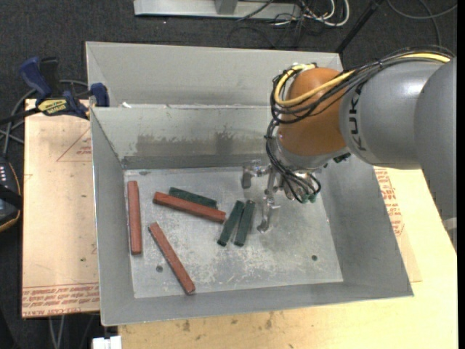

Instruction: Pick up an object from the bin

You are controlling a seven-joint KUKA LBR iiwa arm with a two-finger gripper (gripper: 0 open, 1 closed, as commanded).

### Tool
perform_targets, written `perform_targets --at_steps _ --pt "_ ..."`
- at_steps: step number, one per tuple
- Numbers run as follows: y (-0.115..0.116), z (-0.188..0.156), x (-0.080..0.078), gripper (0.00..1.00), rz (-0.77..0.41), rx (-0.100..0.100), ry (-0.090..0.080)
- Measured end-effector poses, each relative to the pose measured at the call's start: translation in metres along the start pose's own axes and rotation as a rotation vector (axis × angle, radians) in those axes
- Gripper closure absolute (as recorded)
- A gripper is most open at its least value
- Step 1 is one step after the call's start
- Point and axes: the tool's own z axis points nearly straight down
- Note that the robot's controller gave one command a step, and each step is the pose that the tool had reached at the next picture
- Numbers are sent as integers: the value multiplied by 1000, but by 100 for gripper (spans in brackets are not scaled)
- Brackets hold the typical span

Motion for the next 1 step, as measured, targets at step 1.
perform_targets --at_steps 1 --pt "38 30 5 0 -348 2 -2"
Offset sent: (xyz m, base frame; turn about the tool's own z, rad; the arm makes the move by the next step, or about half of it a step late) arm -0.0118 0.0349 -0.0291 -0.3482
